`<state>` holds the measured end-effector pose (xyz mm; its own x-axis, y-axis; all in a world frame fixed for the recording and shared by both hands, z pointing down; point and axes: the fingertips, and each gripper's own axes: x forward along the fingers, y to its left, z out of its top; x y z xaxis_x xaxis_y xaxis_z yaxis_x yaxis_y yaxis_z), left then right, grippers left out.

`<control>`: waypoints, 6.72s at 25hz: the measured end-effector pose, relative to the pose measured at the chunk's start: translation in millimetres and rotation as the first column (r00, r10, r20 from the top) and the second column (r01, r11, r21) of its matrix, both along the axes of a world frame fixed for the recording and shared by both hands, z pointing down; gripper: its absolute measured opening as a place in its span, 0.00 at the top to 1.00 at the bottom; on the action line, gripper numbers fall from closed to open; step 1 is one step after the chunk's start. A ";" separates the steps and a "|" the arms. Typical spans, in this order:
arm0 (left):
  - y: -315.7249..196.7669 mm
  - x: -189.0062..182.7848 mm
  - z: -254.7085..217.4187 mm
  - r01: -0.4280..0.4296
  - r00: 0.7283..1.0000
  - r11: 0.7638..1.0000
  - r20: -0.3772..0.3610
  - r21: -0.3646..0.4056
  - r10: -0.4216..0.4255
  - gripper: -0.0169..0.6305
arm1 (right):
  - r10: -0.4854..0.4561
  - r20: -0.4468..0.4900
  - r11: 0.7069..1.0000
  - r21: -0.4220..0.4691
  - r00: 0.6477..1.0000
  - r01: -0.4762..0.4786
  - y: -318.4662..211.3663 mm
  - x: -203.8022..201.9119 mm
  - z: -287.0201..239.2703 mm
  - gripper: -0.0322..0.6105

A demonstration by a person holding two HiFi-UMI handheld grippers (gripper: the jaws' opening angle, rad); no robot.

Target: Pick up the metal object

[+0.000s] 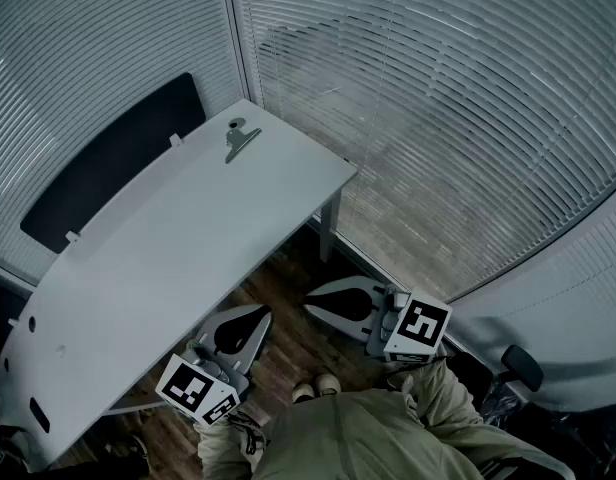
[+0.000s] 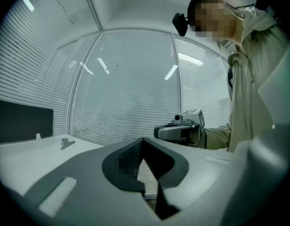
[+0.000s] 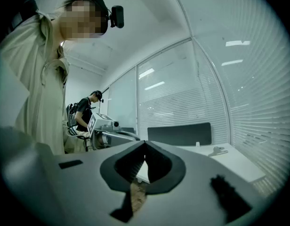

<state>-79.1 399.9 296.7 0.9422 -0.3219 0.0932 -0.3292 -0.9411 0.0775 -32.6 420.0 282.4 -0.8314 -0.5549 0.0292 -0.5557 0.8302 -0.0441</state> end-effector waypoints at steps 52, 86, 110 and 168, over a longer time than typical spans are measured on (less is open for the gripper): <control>-357.5 17.2 52.2 0.150 0.989 0.977 0.008 -0.149 -0.151 0.96 | -0.101 -0.029 0.981 -0.167 0.994 0.095 -375.3 18.1 48.6 0.94; -489.0 38.2 133.1 0.329 0.944 0.863 0.122 -0.383 -0.306 0.96 | -0.373 -0.457 0.847 -0.523 0.808 0.095 -636.2 13.5 270.7 0.49; -486.2 8.7 126.5 0.438 0.899 0.859 0.116 -0.263 -0.423 0.96 | -0.301 -0.461 0.886 -0.459 0.835 0.066 -628.2 -0.7 252.5 0.53; -154.4 84.8 19.9 0.428 0.903 0.904 0.041 0.014 -0.428 0.96 | -0.069 -0.254 0.998 -0.009 0.965 0.069 -272.1 81.1 36.1 0.55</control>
<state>5.7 245.6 316.6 0.7087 -0.6941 0.1268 -0.7034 -0.7090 0.0506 48.5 147.9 318.4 -0.8331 -0.4963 0.2443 -0.4900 0.8670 0.0904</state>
